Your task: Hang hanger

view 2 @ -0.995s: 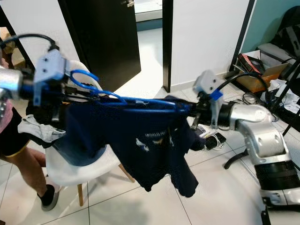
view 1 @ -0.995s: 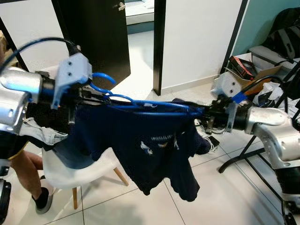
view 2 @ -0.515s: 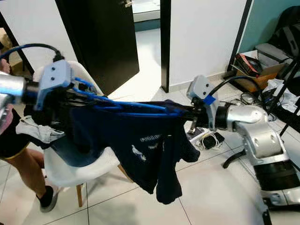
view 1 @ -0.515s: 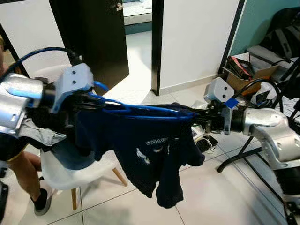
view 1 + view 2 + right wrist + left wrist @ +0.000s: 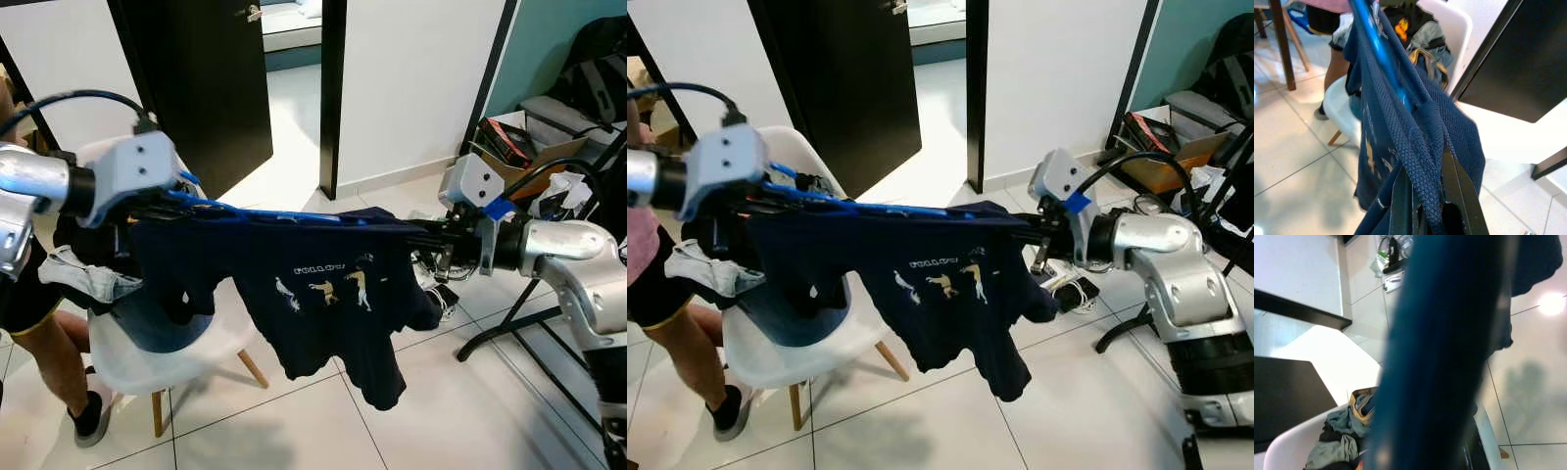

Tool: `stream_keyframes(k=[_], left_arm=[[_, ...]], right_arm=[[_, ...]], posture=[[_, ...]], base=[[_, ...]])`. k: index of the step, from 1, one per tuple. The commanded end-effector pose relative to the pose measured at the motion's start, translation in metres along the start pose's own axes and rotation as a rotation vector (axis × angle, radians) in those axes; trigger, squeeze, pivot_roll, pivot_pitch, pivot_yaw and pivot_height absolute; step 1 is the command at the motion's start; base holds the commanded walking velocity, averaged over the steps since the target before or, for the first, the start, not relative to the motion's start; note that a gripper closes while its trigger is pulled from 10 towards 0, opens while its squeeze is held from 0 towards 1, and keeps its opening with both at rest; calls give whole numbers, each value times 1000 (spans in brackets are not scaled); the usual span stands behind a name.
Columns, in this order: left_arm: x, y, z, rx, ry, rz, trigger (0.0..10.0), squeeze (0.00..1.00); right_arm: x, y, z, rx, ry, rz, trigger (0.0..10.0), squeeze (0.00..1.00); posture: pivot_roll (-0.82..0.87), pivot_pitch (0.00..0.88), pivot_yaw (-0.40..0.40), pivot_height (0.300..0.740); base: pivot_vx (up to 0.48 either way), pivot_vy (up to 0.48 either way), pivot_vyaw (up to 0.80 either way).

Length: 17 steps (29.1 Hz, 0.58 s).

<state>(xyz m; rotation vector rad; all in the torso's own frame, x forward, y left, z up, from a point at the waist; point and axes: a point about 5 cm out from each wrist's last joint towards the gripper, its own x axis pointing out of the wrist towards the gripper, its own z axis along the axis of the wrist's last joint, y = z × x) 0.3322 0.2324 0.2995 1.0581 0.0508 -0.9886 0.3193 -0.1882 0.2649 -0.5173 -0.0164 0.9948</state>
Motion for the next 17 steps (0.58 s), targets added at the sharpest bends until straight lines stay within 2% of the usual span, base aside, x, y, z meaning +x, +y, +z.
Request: stream_keyframes(k=[1, 2, 4, 6, 7, 8, 10, 12, 13, 14, 15, 16, 17], left_arm=[[5, -8, 0, 17, 15, -43, 10000, 0], [5, -8, 0, 17, 15, -43, 10000, 0], [20, -16, 8, 24, -35, -86, 10000, 0], [20, -16, 8, 24, -35, -86, 10000, 0], [28, -19, 10, 26, -53, -99, 10000, 0], [28, -19, 10, 26, -53, -99, 10000, 0], [42, -18, 14, -8, -72, -47, 10000, 0], [42, -18, 14, -8, -72, -47, 10000, 0], [48, -14, 15, -31, -73, 12, 10000, 0], [48, -14, 15, -31, -73, 12, 10000, 0], [54, -8, 16, -66, -75, 93, 10000, 0], [54, -8, 16, -66, -75, 93, 10000, 0], [62, -6, 16, -97, -67, 165, 10000, 0]], right_arm=[[1, -2, 14, -44, -52, -20, 0, 0], [1, -2, 14, -44, -52, -20, 0, 0], [12, 0, 22, -60, -98, -15, 0, 0], [12, 0, 22, -60, -98, -15, 0, 0], [17, 1, 26, -63, -115, -14, 0, 0], [17, 1, 26, -63, -115, -14, 0, 0], [26, 5, 32, -65, -146, 4, 0, 0], [26, 5, 32, -65, -146, 4, 0, 0], [32, 9, 35, -66, -163, 21, 0, 0], [32, 9, 35, -66, -163, 21, 0, 0], [37, 15, 39, -65, -182, 42, 0, 0], [37, 15, 39, -65, -182, 42, 0, 0], [44, 20, 43, -65, -205, 61, 0, 0]], posture=[[7, 5, 21, 740], [7, 5, 21, 740], [7, 5, 20, 740], [7, 5, 20, 740], [7, 4, 22, 740], [7, 4, 22, 740], [8, 5, 25, 740], [8, 5, 25, 740], [8, 5, 26, 740], [8, 5, 26, 740], [8, 6, 29, 740], [8, 6, 29, 740], [8, 6, 32, 740]], base=[[0, 0, 0], [0, 0, 0], [0, 0, 0], [0, 0, 0], [0, 0, 0], [0, 0, 0], [0, 0, 0], [0, 0, 0], [0, 0, 0], [0, 0, 0], [0, 0, 0], [0, 0, 0], [0, 0, 0]])
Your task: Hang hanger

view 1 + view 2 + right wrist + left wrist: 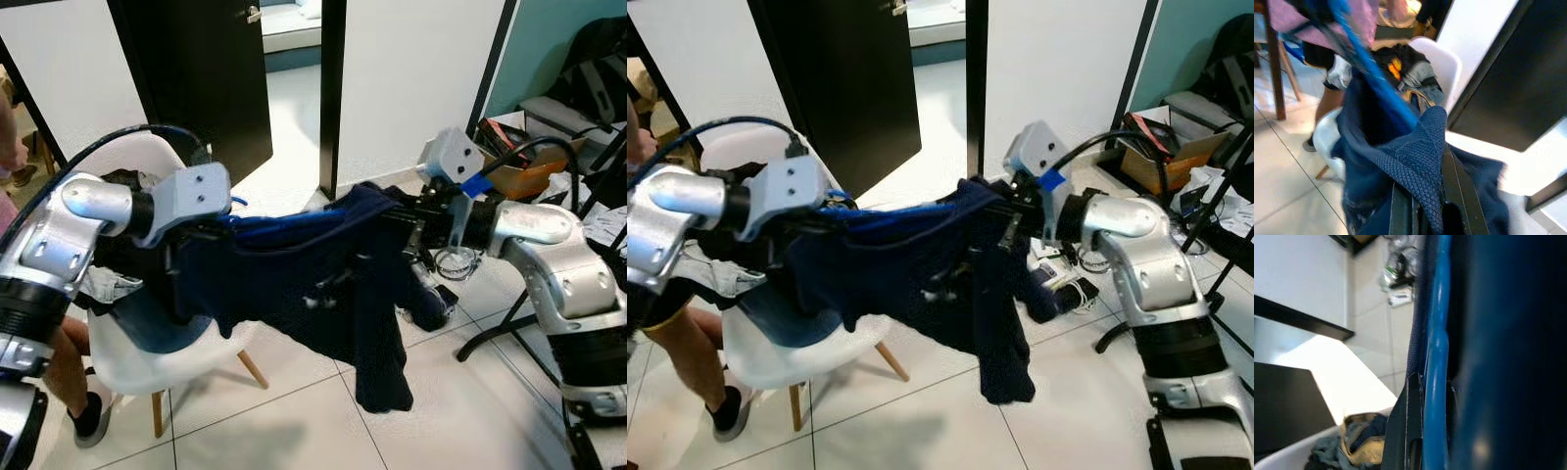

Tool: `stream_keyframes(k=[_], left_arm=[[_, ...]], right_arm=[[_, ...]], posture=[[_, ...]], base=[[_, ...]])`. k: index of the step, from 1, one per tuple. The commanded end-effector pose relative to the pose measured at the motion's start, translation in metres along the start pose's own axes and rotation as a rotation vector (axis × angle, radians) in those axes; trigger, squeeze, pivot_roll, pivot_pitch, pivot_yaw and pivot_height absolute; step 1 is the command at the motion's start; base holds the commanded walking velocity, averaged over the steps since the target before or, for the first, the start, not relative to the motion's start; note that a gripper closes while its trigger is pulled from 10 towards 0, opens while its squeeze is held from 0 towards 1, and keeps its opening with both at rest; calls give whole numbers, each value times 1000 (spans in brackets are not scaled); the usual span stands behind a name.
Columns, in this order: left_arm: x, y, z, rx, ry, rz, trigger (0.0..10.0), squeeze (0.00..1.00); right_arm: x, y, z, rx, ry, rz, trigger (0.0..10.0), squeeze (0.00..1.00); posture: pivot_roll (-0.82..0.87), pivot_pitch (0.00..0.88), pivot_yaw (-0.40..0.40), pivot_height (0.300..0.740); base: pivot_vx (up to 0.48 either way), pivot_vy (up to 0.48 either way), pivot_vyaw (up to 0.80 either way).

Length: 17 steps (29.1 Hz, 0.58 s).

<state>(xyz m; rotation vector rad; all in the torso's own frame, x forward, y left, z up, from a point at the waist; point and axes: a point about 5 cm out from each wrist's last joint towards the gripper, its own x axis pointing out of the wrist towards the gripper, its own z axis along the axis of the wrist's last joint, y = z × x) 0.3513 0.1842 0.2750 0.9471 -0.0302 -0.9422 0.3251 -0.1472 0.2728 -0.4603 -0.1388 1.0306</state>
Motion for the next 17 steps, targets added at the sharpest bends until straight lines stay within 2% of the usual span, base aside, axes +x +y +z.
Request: stream_keyframes(k=[1, 6, 8, 10, 11, 12, 13, 14, 15, 17], left_arm=[[8, 3, 0, -24, 14, 77, 10000, 0], [22, -1, -1, -98, 11, 154, 10000, 0], [31, -7, 0, -174, -12, 180, 10000, 0], [31, -7, 0, -174, -12, 180, 10000, 0], [35, -13, 4, -201, -42, 169, 10000, 0], [35, -13, 4, -201, -42, 169, 10000, 0], [41, -21, 13, -199, -103, 121, 10000, 0], [41, -21, 13, -199, -103, 121, 10000, 0], [43, -31, 22, -178, -168, 50, 10000, 0], [43, -31, 22, -178, -168, 50, 10000, 0]], right_arm=[[13, 10, 20, -51, -73, 62, 0, 0], [24, 18, 25, -55, -99, 88, 0, 0], [31, 23, 26, -53, -109, 102, 0, 0], [31, 23, 26, -53, -109, 102, 0, 0], [35, 26, 25, -50, -112, 107, 0, 0], [35, 26, 25, -50, -112, 107, 0, 0], [39, 29, 24, -48, -113, 108, 0, 0], [39, 29, 24, -48, -113, 108, 0, 0], [42, 31, 23, -47, -113, 107, 0, 0], [42, 31, 23, -47, -113, 107, 0, 0]], posture=[[8, 6, 32, 740], [7, 6, 35, 740], [9, 9, 34, 740], [9, 9, 34, 740], [10, 10, 34, 740], [10, 10, 34, 740], [11, 11, 34, 740], [11, 11, 34, 740], [11, 14, 35, 740], [11, 14, 35, 740]], base=[[0, 0, 0], [0, 0, 0], [0, 0, 0], [0, 0, 0], [0, 0, 0], [0, 0, 0], [0, 0, 0], [0, 0, 0], [0, 0, 0], [0, 0, 0]])
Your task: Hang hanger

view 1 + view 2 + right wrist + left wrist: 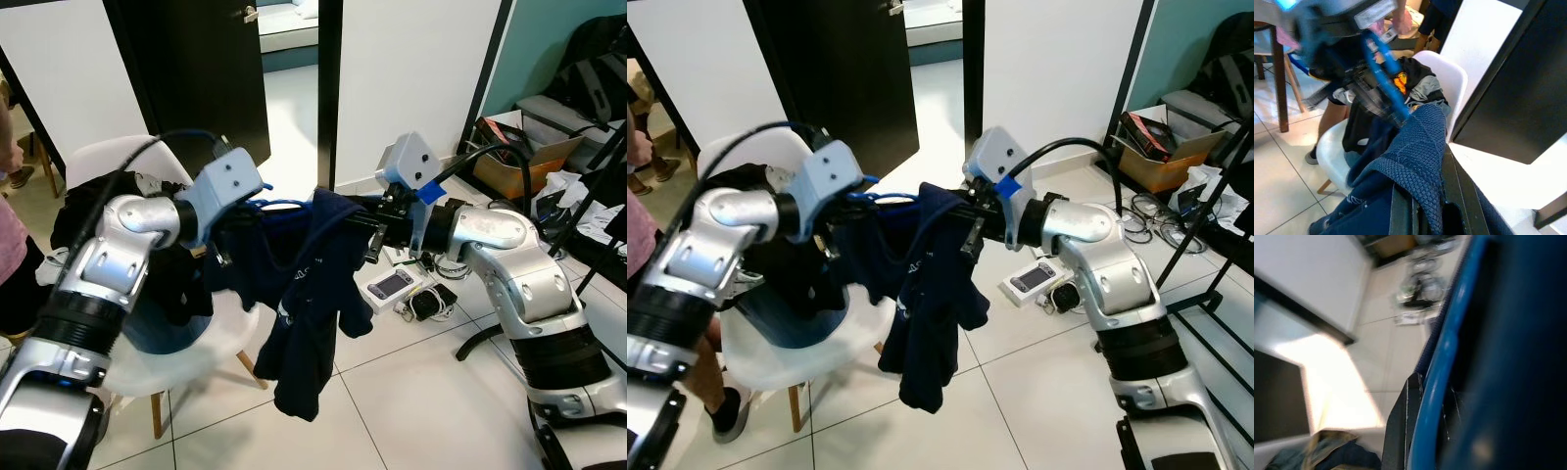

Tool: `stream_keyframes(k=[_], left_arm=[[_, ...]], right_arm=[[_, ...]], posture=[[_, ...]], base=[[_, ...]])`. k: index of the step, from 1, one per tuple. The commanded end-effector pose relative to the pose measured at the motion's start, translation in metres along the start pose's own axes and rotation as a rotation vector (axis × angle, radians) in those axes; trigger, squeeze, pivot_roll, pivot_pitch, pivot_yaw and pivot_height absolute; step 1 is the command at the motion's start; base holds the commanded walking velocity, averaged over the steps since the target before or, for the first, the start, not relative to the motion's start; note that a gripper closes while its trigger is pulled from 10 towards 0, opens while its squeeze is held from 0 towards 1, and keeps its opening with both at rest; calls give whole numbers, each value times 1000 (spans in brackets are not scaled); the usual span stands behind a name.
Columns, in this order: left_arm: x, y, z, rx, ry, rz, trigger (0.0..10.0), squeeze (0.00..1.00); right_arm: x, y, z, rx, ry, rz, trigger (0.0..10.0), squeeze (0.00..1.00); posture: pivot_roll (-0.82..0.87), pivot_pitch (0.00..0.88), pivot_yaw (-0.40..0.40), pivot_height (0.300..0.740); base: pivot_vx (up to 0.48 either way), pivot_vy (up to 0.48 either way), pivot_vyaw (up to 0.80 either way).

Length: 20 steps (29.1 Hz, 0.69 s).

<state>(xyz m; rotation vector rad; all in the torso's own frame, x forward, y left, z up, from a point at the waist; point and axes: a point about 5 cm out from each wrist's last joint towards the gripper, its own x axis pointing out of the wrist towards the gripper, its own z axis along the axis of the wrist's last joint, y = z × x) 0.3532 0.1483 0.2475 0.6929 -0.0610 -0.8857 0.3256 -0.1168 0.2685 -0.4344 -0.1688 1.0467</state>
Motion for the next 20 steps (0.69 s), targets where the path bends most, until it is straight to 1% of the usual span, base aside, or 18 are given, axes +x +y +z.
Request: stream_keyframes(k=[1, 2, 3, 4, 5, 7, 8, 9, 10, 11, 12, 13, 14, 16, 17, 18, 19, 20], left_arm=[[5, -15, 17, 35, -97, -113, 10000, 0], [5, -15, 17, 35, -97, -113, 10000, 0], [-4, -14, 13, 53, -85, -157, 10000, 0], [-4, -14, 13, 53, -85, -157, 10000, 0], [-17, -6, 4, 78, -32, -173, 10000, 0], [-17, -6, 4, 78, -32, -173, 10000, 0], [-31, 3, -5, 93, 28, -162, 10000, 0], [-31, 3, -5, 93, 28, -162, 10000, 0], [-43, 13, -11, 107, 81, -141, 10000, 0], [-43, 13, -11, 107, 81, -141, 10000, 0], [-55, 25, -15, 114, 131, -91, 10000, 0], [-62, 35, -17, 119, 160, -49, 10000, 0], [-62, 35, -17, 119, 160, -49, 10000, 0], [-70, 45, -18, 117, 185, 9, 10000, 0], [-70, 45, -18, 117, 185, 9, 10000, 0], [-75, 55, -18, 109, 189, 92, 10000, 0], [-75, 55, -18, 109, 189, 92, 10000, 0], [-78, 60, -18, 105, 189, 146, 10000, 0]], right_arm=[[17, 16, 16, -56, -67, 96, 0, 0], [17, 16, 16, -56, -67, 96, 0, 0], [13, 12, 12, -53, -40, 81, 10000, 0], [13, 12, 12, -53, -40, 81, 10000, 0], [4, 7, 7, -59, -2, 67, 10000, 690], [4, 7, 7, -59, -2, 67, 10000, 690], [-8, 2, 1, -66, 40, 56, 10000, 1000], [-8, 2, 1, -66, 40, 56, 10000, 1000], [-20, -1, -4, -77, 87, 54, 10000, 1000], [-20, -1, -4, -77, 87, 54, 10000, 1000], [-34, -6, -11, -101, 160, 39, 10000, 1000], [-45, -10, -16, -113, 213, 21, 10000, 1000], [-45, -10, -16, -113, 213, 21, 10000, 1000], [-57, -16, -22, -124, 272, -10, 10000, 1000], [-57, -16, -22, -124, 272, -10, 10000, 1000], [-73, -24, -34, -159, 397, -57, 10000, 1000], [-73, -24, -34, -159, 397, -57, 10000, 1000], [-84, -29, -42, -184, 483, -85, 10000, 1000]], posture=[[9, 16, 36, 740], [9, 16, 36, 740], [8, 18, 36, 740], [8, 18, 36, 740], [10, 19, 35, 740], [10, 19, 35, 740], [10, 20, 35, 740], [10, 20, 35, 740], [9, 22, 36, 740], [9, 22, 36, 740], [12, 23, 34, 740], [12, 23, 34, 740], [12, 23, 34, 740], [12, 23, 34, 740], [12, 23, 34, 740], [9, 19, 37, 740], [9, 19, 37, 740], [9, 19, 37, 740]], base=[[0, 0, 0], [0, 0, 0], [0, 0, 0], [0, 0, 0], [0, 0, 0], [0, 0, 0], [0, 0, 0], [0, 0, 0], [0, 0, 0], [0, 0, 0], [0, 0, 0], [0, 0, 0], [0, 0, 0], [0, 0, 0], [0, 0, 0], [0, 0, 0], [0, 0, 0], [0, 0, 0]])
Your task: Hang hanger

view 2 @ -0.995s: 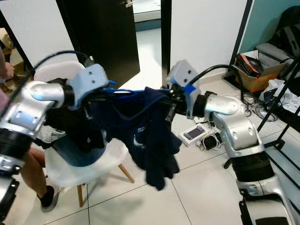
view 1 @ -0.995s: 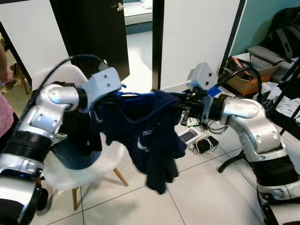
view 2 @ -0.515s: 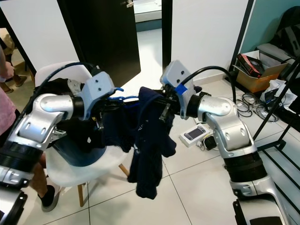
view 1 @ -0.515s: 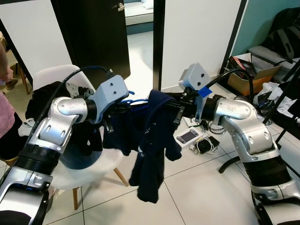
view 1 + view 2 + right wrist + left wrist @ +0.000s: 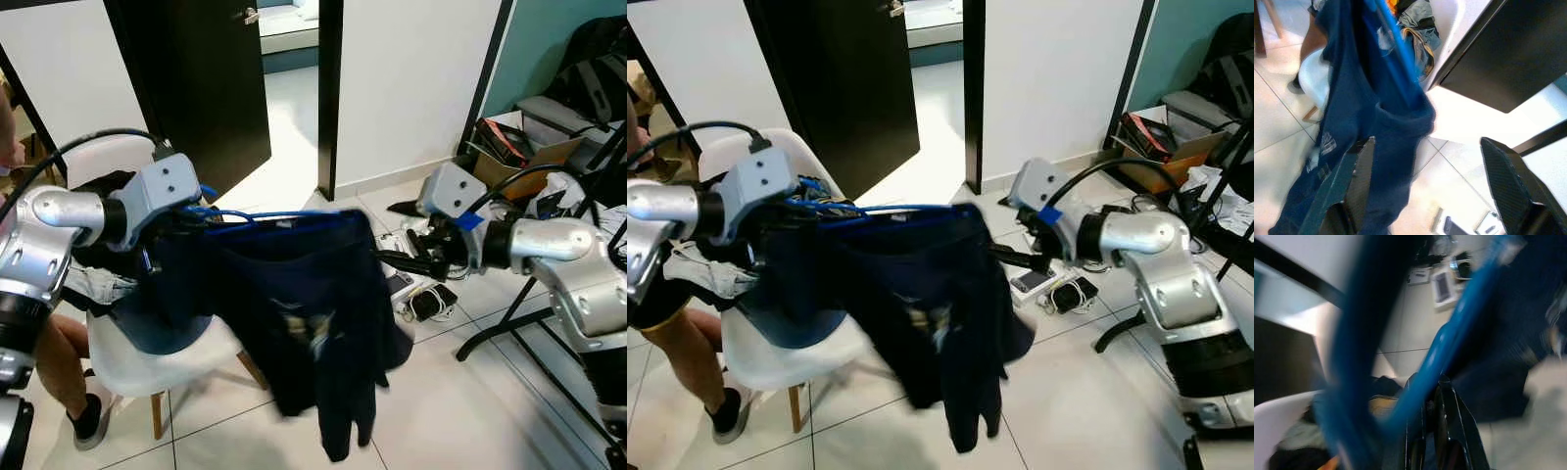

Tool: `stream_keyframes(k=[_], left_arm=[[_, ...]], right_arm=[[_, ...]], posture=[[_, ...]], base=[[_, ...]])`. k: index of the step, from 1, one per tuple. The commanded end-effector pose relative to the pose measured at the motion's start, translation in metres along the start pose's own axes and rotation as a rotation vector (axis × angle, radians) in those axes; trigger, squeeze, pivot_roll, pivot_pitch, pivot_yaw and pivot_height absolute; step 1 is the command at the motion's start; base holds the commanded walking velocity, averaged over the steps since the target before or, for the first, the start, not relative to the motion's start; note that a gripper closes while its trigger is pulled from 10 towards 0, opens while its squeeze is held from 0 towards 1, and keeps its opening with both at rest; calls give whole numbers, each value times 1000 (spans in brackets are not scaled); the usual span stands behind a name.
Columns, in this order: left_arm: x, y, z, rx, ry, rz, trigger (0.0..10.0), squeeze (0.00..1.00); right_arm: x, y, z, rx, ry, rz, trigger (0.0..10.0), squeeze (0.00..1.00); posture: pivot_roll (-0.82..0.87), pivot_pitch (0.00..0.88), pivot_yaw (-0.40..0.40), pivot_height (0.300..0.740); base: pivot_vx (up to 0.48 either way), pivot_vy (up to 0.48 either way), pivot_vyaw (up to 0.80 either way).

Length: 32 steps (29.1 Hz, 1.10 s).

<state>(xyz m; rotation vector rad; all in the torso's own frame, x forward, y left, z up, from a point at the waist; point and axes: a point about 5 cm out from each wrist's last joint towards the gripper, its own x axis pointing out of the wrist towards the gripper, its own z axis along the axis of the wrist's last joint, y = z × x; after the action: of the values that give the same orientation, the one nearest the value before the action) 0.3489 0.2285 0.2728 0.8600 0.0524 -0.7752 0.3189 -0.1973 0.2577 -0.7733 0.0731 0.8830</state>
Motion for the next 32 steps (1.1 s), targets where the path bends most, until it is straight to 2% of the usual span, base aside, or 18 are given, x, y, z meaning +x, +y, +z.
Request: stream_keyframes(k=[1, 5, 9, 11, 12, 13, 15, 16, 17, 18, 19, 20, 23, 25, 28, 29, 30, 32], left_arm=[[-11, 15, 0, -3, -5, 132, 10000, 0], [-11, 15, 2, -12, -32, 168, 10000, 0], [-6, 13, 9, -17, -103, 222, 10000, 0], [-4, 13, 12, -13, -136, 273, 10000, 0], [-4, 13, 12, -13, -136, 273, 10000, 0], [-4, 15, 14, -15, -157, 311, 10000, 0], [-4, 18, 17, -20, -196, 379, 10000, 0], [-4, 19, 18, -21, -214, 391, 10000, 0], [-4, 19, 18, -21, -214, 391, 10000, 0], [-4, 19, 19, -21, -223, 394, 10000, 0], [-4, 19, 19, -21, -223, 394, 10000, 0], [-4, 20, 20, -10, -226, 386, 10000, 0], [-4, 19, 24, 41, -227, 309, 10000, 0], [-5, 18, 25, 51, -230, 275, 10000, 0], [-6, 18, 25, 66, -224, 246, 10000, 0], [-6, 17, 23, 104, -165, 168, 10000, 0], [-6, 17, 23, 104, -165, 168, 10000, 0], [-6, 15, 17, 144, -94, 84, 10000, 0]], right_arm=[[-9, -3, -21, -14, 125, -37, 10000, 1000], [-10, -5, -23, -17, 136, -59, 10000, 1000], [-4, -9, -13, 41, 31, -132, 10000, 1000], [2, -11, -3, 120, -83, -167, 10000, 1000], [2, -11, -3, 120, -83, -167, 10000, 1000], [6, -13, 5, 206, -175, -203, 10000, 0], [15, -16, 17, 409, -345, -233, 10000, 0], [22, -11, 20, 502, -404, -207, 10000, 0], [22, -11, 20, 502, -404, -207, 10000, 0], [26, -7, 22, 549, -431, -183, 10000, 0], [26, -7, 22, 549, -431, -183, 10000, 0], [31, 0, 23, 563, -433, -140, 10000, 0], [40, 29, 15, 503, -346, 39, 10000, 0], [40, 36, 11, 476, -316, 81, 10000, 0], [39, 40, 8, 461, -300, 105, 10000, 0], [31, 38, 8, 448, -317, 111, 10000, 0], [31, 38, 8, 448, -317, 111, 10000, 0], [17, 26, 14, 423, -388, 66, 10000, 0]], posture=[[6, 16, 37, 740], [2, 10, 37, 740], [-1, 1, 36, 740], [-1, 0, 34, 740], [-1, 0, 34, 740], [-5, 0, 34, 740], [-6, 0, 31, 740], [-7, 0, 29, 740], [-7, 0, 29, 740], [-7, 0, 29, 740], [-7, 0, 29, 740], [-5, 0, 27, 740], [2, 0, 26, 740], [6, 0, 27, 740], [6, 0, 27, 740], [8, 0, 30, 740], [8, 0, 30, 740], [8, 0, 34, 740]], base=[[0, 0, 0], [0, 0, 0], [0, 0, 0], [0, 0, 0], [0, 0, 0], [0, 0, 0], [0, 0, 0], [0, 0, 0], [0, 0, 0], [0, 0, 0], [0, 0, 0], [0, 0, 0], [0, 0, 0], [0, 0, 0], [0, 0, 0], [0, 0, 0], [0, 0, 0], [0, 0, 0]])
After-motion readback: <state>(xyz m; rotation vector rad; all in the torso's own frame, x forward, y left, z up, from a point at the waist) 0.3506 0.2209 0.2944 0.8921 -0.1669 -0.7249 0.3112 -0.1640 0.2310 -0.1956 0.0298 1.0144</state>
